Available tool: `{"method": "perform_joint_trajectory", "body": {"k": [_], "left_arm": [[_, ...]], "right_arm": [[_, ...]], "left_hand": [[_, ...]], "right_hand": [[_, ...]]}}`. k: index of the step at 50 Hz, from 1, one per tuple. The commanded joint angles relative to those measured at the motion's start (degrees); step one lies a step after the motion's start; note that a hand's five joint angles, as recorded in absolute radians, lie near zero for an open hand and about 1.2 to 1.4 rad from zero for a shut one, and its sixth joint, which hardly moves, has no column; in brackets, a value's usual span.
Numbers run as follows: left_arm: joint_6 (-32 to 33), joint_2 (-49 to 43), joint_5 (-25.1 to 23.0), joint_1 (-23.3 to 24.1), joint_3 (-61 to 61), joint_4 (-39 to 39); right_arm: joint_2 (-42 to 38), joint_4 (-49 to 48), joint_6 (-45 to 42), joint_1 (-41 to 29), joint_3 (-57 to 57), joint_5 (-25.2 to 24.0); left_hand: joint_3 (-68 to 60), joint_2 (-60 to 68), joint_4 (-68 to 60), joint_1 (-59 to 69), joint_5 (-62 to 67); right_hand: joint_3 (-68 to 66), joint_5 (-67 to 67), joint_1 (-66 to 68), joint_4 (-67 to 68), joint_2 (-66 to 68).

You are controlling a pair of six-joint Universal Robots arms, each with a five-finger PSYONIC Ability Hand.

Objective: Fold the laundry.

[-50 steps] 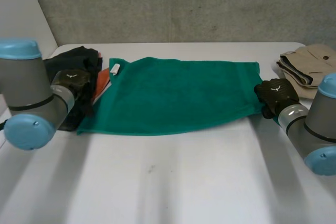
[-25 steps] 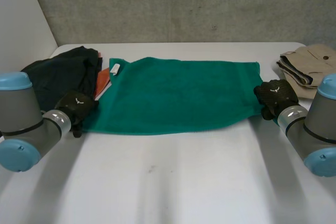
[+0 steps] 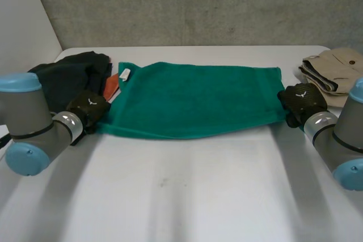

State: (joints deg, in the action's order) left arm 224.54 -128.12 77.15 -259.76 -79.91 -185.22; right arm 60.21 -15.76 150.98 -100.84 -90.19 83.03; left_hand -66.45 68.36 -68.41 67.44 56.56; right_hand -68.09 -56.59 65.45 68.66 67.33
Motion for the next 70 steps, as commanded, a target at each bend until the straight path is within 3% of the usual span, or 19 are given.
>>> {"method": "perform_joint_trajectory", "body": {"k": [1,4,5,9,15,19,27,33,39,44,48,63,70], "left_arm": [[-1.56,12.86,-0.16,1.10,-8.22,6.78],[-0.86,16.75,0.20,1.10,-10.87,11.27],[-0.16,18.41,0.72,0.92,-12.27,15.02],[2.91,19.75,2.65,-0.13,-14.30,25.65],[8.19,18.26,2.57,-1.63,-12.91,36.24],[7.76,15.80,2.66,0.13,-7.90,34.49],[-1.72,7.54,4.50,4.09,11.86,25.27],[-12.88,5.07,5.64,5.32,33.74,16.31],[-26.93,7.09,11.95,5.14,45.10,1.92],[-31.35,8.06,15.58,4.97,45.55,-6.38],[-31.35,8.24,14.44,5.32,43.53,-5.95],[-27.84,7.45,11.62,4.88,19.20,-5.94],[-20.29,7.27,8.11,5.23,6.54,-2.88]], "right_arm": [[6.92,12.29,-12.32,0.90,-2.70,-1.81],[9.04,20.48,-22.10,2.75,-4.64,-2.69],[10.18,26.51,-28.83,4.15,-6.21,-2.87],[12.47,37.01,-42.13,7.84,-8.86,-3.57],[12.74,36.07,-42.17,8.56,-9.48,-4.10],[10.64,34.58,-40.68,8.29,-7.12,-4.54],[2.20,28.87,-33.04,4.43,8.42,-3.14],[-1.15,19.56,-17.58,2.41,30.13,3.36],[1.04,2.61,-1.41,2.67,36.75,6.79],[5.70,-14.69,6.60,2.32,31.14,4.52],[5.97,-18.34,6.00,1.97,28.05,2.23],[-3.34,-3.67,2.75,-0.23,24.80,-0.94],[-6.51,7.58,-5.51,0.91,18.83,-1.91]], "left_hand": [[-13.55,11.64,-11.59,12.56,13.44],[-13.55,11.64,-11.59,12.56,13.44],[-13.55,11.64,-11.59,12.56,13.44],[-13.55,11.64,-11.59,12.56,13.44],[-13.55,11.64,-11.59,12.56,13.44],[-13.55,11.64,-11.59,12.56,13.44],[-13.55,11.64,-11.59,12.56,13.44],[-13.55,11.64,-11.59,12.56,13.44],[-13.55,11.64,-11.59,12.56,13.44],[-13.55,11.64,-11.59,12.56,13.44],[-13.55,11.64,-11.59,12.56,13.44],[-13.55,11.64,-11.59,12.56,13.44],[-13.55,11.64,-11.59,12.56,13.44]], "right_hand": [[-11.91,-13.41,14.55,11.34,12.67],[-11.91,-13.41,14.55,11.34,12.67],[-11.91,-13.41,14.55,11.34,12.67],[-11.91,-13.41,14.55,11.34,12.67],[-11.91,-13.41,14.55,11.34,12.67],[-11.91,-13.41,14.55,11.34,12.67],[-11.91,-13.41,14.55,11.34,12.67],[-11.91,-13.41,14.55,11.34,12.67],[-11.91,-13.41,14.55,11.34,12.67],[-11.91,-13.41,14.55,11.34,12.67],[-11.91,-13.41,14.55,11.34,12.67],[-11.91,-13.41,14.55,11.34,12.67],[-11.91,-13.41,14.55,11.34,12.67]]}}
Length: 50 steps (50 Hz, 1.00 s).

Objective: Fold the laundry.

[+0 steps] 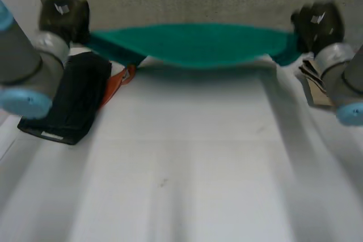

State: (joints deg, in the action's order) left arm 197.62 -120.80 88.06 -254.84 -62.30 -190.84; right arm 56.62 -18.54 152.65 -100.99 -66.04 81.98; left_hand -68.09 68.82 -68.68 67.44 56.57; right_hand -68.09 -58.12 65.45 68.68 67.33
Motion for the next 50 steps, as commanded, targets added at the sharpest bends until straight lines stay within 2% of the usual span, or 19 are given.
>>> {"method": "perform_joint_trajectory", "body": {"k": [1,5,6,10,14,18,21,28,36,39,41,44,47,50], "left_arm": [[7.68,0.30,-2.98,0.39,-12.22,3.62],[15.49,2.94,-2.55,1.45,-18.63,11.26],[19.16,4.25,-2.20,2.23,-20.82,15.37],[26.03,7.76,0.17,2.51,-26.10,26.62],[29.74,11.10,0.27,1.80,-29.62,33.93],[31.33,11.73,-0.78,1.98,-29.46,37.64],[31.24,11.47,-0.96,1.98,-27.71,38.17],[26.95,7.35,-0.70,3.12,-14.71,34.40],[19.91,-5.13,0.35,4.79,5.24,27.45],[18.24,-9.97,2.72,4.97,12.72,29.99],[17.62,-10.68,4.74,4.97,15.35,34.80],[17.71,-10.24,5.19,5.32,17.65,38.43],[18.50,-10.24,4.40,5.40,23.61,35.11],[18.06,-9.45,4.92,4.88,31.52,26.15]], "right_arm": [[-2.84,12.11,-8.23,1.15,-6.19,-0.77],[-0.73,20.02,-12.89,1.94,-10.32,-0.42],[1.10,23.34,-15.08,2.81,-12.16,-0.25],[6.29,33.18,-22.01,5.53,-17.87,0.02],[10.77,40.76,-32.46,8.61,-23.06,-0.33],[13.24,40.08,-38.99,10.02,-24.92,-1.82],[12.73,38.68,-38.74,10.11,-24.22,-2.35],[6.75,33.14,-29.70,8.62,-17.37,-1.65],[-2.03,26.11,-20.11,6.07,-6.13,-0.07],[-4.59,26.71,-18.18,5.37,-3.04,2.12],[-4.68,28.46,-17.91,4.49,-2.60,2.92],[-4.07,28.22,-18.52,3.35,-1.20,2.31],[-4.33,21.73,-18.27,0.80,5.73,1.34],[-4.59,10.58,-14.15,-0.78,13.21,3.70]], "left_hand": [[-11.91,11.18,-11.32,12.56,13.43],[-11.91,11.18,-11.32,12.56,13.43],[-11.91,11.18,-11.32,12.56,13.43],[-11.91,11.18,-11.32,12.56,13.43],[-11.91,11.18,-11.32,12.56,13.43],[-11.91,11.18,-11.32,12.56,13.43],[-11.91,11.18,-11.32,12.56,13.43],[-11.91,11.18,-11.32,12.56,13.43],[-11.91,11.18,-11.32,12.56,13.43],[-11.91,11.18,-11.32,12.56,13.43],[-11.91,11.18,-11.32,12.56,13.43],[-11.91,11.18,-11.32,12.56,13.43],[-11.91,11.18,-11.32,12.56,13.43],[-11.91,11.18,-11.32,12.56,13.43]], "right_hand": [[-11.91,-11.88,14.55,11.32,12.67],[-11.91,-11.88,14.55,11.32,12.67],[-11.91,-11.88,14.55,11.32,12.67],[-11.91,-11.88,14.55,11.32,12.67],[-11.91,-11.88,14.55,11.32,12.67],[-11.91,-11.88,14.55,11.32,12.67],[-11.91,-11.88,14.55,11.32,12.67],[-11.91,-11.88,14.55,11.32,12.67],[-11.91,-11.88,14.55,11.32,12.67],[-11.91,-11.88,14.55,11.32,12.67],[-11.91,-11.88,14.55,11.32,12.67],[-11.91,-11.88,14.55,11.32,12.67],[-11.91,-11.88,14.55,11.32,12.67],[-11.91,-11.88,14.55,11.32,12.67]]}}
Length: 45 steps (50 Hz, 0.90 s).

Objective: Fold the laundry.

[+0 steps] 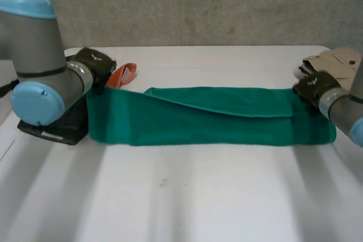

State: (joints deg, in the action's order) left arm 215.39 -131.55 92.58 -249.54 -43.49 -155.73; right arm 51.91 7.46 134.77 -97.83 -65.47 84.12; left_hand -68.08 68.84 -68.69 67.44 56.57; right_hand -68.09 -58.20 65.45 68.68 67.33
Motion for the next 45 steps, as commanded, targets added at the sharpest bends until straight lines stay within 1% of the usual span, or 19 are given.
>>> {"method": "perform_joint_trajectory", "body": {"k": [1,2,3,5,6,7,10,13,16,20,28,33,34,37,38,40,41,44,45], "left_arm": [[-0.14,1.90,0.58,-0.60,14.38,-11.50],[-1.37,3.04,1.28,-1.29,16.74,-16.66],[-2.51,3.66,1.72,-1.74,17.29,-19.32],[-5.23,5.15,2.78,-2.27,17.21,-24.16],[-8.12,6.73,3.22,-2.79,16.60,-28.10],[-9.45,7.35,3.40,-2.97,16.16,-29.79],[-13.58,9.37,2.88,-3.32,13.27,-33.22],[-15.43,10.17,1.29,-3.67,10.80,-32.88],[-16.23,10.78,-1.25,-3.32,7.20,-32.09],[-16.14,11.22,-2.67,-2.62,2.19,-31.74],[-16.06,11.84,-1.96,-2.71,-8.27,-31.39],[-15.53,13.68,-1.96,-2.44,-16.79,-29.02],[-14.83,14.64,-1.96,-2.27,-20.03,-27.88],[-12.99,16.66,-2.23,-1.83,-27.32,-25.86],[-12.46,17.28,-2.31,-1.74,-29.09,-25.33],[-11.49,18.95,-2.67,-1.65,-32.78,-24.19],[-10.27,20.96,-2.93,-1.48,-36.54,-22.88],[-7.80,24.22,-3.28,-1.21,-41.84,-20.15],[-5.79,26.49,-3.46,-1.13,-45.25,-17.88]], "right_arm": [[0.29,-18.59,5.14,-4.21,14.04,2.44],[0.38,-21.92,6.72,-4.21,15.19,3.41],[0.82,-28.22,9.70,-4.30,16.42,5.42],[1.70,-34.23,12.35,-4.21,16.69,7.02],[2.83,-39.14,14.62,-4.21,16.26,7.98],[3.45,-41.27,15.34,-4.21,15.99,8.25],[5.82,-43.23,17.10,-4.21,13.28,8.08],[7.15,-42.70,17.28,-4.21,11.43,7.20],[8.29,-40.77,17.37,-4.39,8.88,5.62],[9.00,-37.61,17.55,-4.48,5.89,4.04],[8.56,-30.58,17.20,-3.16,0.70,2.02],[8.29,-23.91,15.97,-1.31,-3.51,0.52],[8.38,-20.85,15.01,-0.70,-5.17,-0.09],[8.73,-15.91,12.90,0.27,-8.34,-1.06],[9.08,-12.59,10.98,1.14,-10.36,-1.67],[10.13,-9.41,9.03,2.11,-12.47,-2.29],[11.36,-6.34,6.93,3.07,-14.75,-2.90],[13.65,-2.20,3.32,4.83,-18.19,-3.96],[15.48,-0.09,0.79,6.15,-20.55,-4.66]], "left_hand": [[-11.92,11.16,-11.31,12.56,13.43],[-11.92,11.16,-11.31,12.56,13.43],[-11.92,11.16,-11.31,12.56,13.43],[-11.92,11.16,-11.31,12.56,13.43],[-11.92,11.16,-11.31,12.56,13.43],[-11.92,11.16,-11.31,12.56,13.43],[-11.92,11.16,-11.31,12.56,13.43],[-11.92,11.16,-11.31,12.56,13.43],[-11.92,11.16,-11.31,12.56,13.43],[-11.92,11.16,-11.31,12.56,13.43],[-11.92,11.16,-11.31,12.56,13.43],[-11.92,11.16,-11.31,12.56,13.43],[-11.92,11.16,-11.31,12.56,13.43],[-11.92,11.16,-11.31,12.56,13.43],[-11.92,11.16,-11.31,12.56,13.43],[-11.92,11.16,-11.31,12.56,13.43],[-11.92,11.16,-11.31,12.56,13.43],[-11.92,11.16,-11.31,12.56,13.43],[-11.92,11.16,-11.31,12.56,13.43]], "right_hand": [[-11.91,-11.80,14.55,11.32,12.67],[-11.91,-11.80,14.55,11.32,12.67],[-11.91,-11.80,14.55,11.32,12.67],[-11.91,-11.80,14.55,11.32,12.67],[-11.91,-11.80,14.55,11.32,12.67],[-11.91,-11.80,14.55,11.32,12.67],[-11.91,-11.80,14.55,11.32,12.67],[-11.91,-11.80,14.55,11.32,12.67],[-11.91,-11.80,14.55,11.32,12.67],[-11.91,-11.80,14.55,11.32,12.67],[-11.91,-11.80,14.55,11.32,12.67],[-11.91,-11.80,14.55,11.32,12.67],[-11.91,-11.80,14.55,11.32,12.67],[-11.91,-11.80,14.55,11.32,12.67],[-11.91,-11.80,14.55,11.32,12.67],[-11.91,-11.80,14.55,11.32,12.67],[-11.91,-11.80,14.55,11.32,12.67],[-11.91,-11.80,14.55,11.32,12.67],[-11.91,-11.80,14.55,11.32,12.67]]}}
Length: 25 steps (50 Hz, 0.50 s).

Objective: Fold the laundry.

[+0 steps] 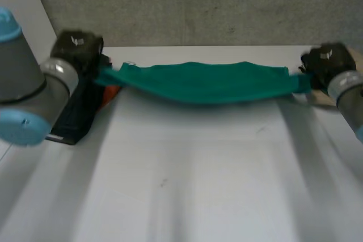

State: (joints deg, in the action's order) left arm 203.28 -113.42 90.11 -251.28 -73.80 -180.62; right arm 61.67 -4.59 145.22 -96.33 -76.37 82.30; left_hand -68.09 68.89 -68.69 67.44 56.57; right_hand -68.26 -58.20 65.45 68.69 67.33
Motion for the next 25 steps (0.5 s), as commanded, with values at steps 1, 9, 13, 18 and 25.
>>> {"method": "perform_joint_trajectory", "body": {"k": [1,9,13,18,25], "left_arm": [[7.20,9.44,-0.99,0.53,-16.36,8.26],[14.68,17.53,-1.25,0.00,-27.44,20.04],[15.83,19.12,-1.87,0.18,-27.89,23.64],[15.83,17.55,-3.01,0.35,-23.51,23.05],[14.51,8.06,-3.63,0.96,-12.52,16.01]], "right_arm": [[6.87,12.93,-11.17,5.35,-10.72,-3.20],[16.37,22.51,-28.30,12.39,-19.86,-5.40],[18.31,24.98,-34.47,13.80,-21.54,-6.98],[16.12,24.46,-33.16,12.57,-20.40,-8.30],[8.04,18.23,-23.68,8.35,-12.15,-7.60]], "left_hand": [[-11.91,11.11,-11.31,12.56,13.43],[-11.91,11.11,-11.31,12.56,13.43],[-11.91,11.11,-11.31,12.56,13.43],[-11.91,11.11,-11.31,12.56,13.43],[-11.91,11.11,-11.31,12.56,13.43]], "right_hand": [[-11.74,-11.80,14.55,11.31,12.67],[-11.74,-11.80,14.55,11.31,12.67],[-11.74,-11.80,14.55,11.31,12.67],[-11.74,-11.80,14.55,11.31,12.67],[-11.74,-11.80,14.55,11.31,12.67]]}}
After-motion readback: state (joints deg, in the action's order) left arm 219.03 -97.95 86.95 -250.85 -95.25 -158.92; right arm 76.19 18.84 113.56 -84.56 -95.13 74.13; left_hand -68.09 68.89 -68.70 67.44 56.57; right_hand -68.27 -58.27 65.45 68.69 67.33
